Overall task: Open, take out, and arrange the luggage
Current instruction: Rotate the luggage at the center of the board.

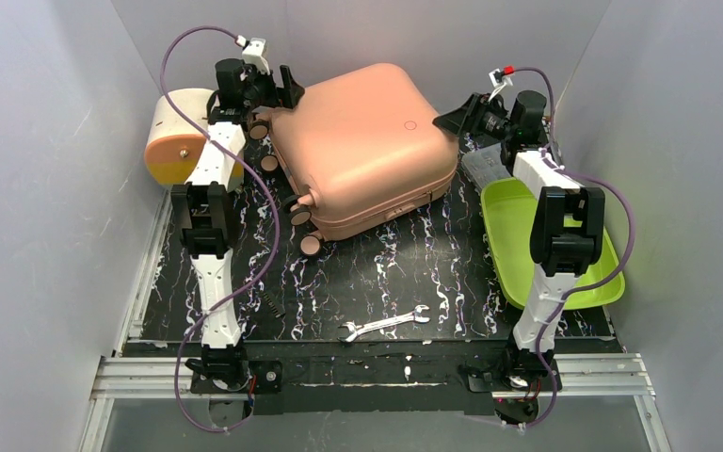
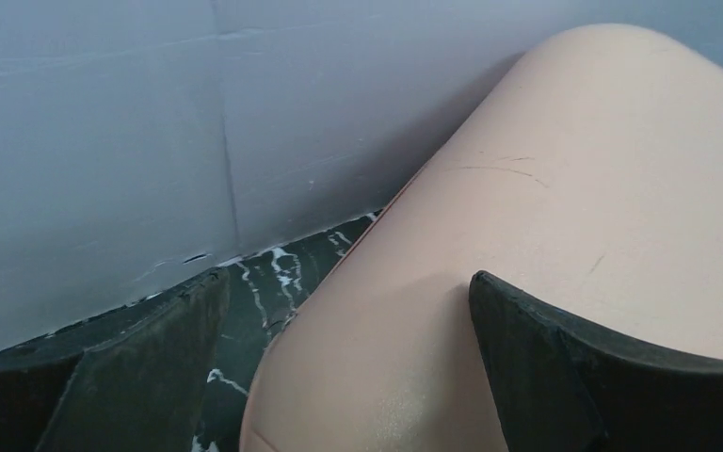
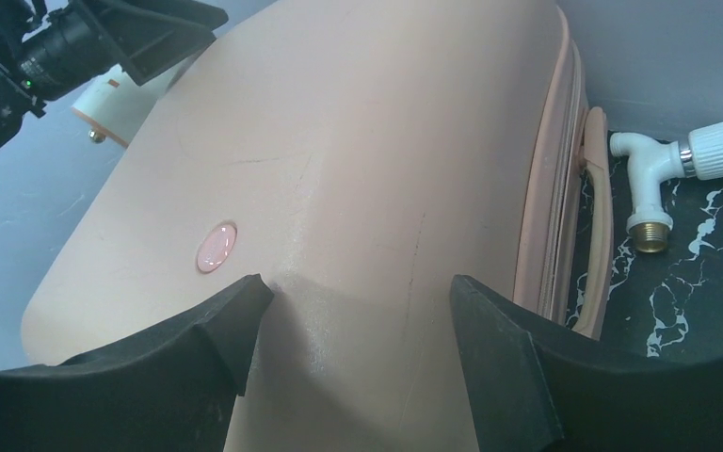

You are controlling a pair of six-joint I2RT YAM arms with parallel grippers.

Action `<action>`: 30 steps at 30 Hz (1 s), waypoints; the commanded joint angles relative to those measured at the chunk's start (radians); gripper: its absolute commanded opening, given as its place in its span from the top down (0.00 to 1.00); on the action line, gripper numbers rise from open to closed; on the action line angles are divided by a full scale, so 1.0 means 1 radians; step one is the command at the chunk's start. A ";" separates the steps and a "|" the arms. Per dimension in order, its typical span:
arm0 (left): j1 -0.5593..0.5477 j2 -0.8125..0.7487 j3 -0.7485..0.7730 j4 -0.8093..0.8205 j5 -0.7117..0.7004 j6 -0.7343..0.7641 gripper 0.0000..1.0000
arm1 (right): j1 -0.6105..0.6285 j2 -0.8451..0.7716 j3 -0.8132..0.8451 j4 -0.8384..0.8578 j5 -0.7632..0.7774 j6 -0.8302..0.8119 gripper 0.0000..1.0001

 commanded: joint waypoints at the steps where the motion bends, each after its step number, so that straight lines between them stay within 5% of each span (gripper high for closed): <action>1: 0.000 0.068 0.060 0.012 0.216 -0.195 0.02 | 0.035 0.105 0.070 -0.131 -0.058 -0.040 0.22; 8: -0.054 0.086 -0.033 -0.028 0.424 -0.219 0.07 | 0.034 0.105 0.056 -0.137 -0.165 -0.046 0.22; 16: -0.129 0.115 -0.046 -0.134 0.559 -0.188 0.21 | 0.031 0.073 0.003 -0.149 -0.301 -0.023 0.23; 22: -0.198 0.129 -0.088 -0.185 0.601 -0.146 0.23 | 0.017 -0.019 -0.115 -0.179 -0.462 -0.086 0.23; 25: -0.225 0.140 -0.090 -0.214 0.606 -0.122 0.23 | 0.006 -0.062 -0.156 -0.351 -0.477 -0.246 0.23; 30: -0.247 0.145 -0.094 -0.224 0.615 -0.120 0.24 | -0.001 -0.043 -0.030 -1.062 -0.428 -0.858 0.23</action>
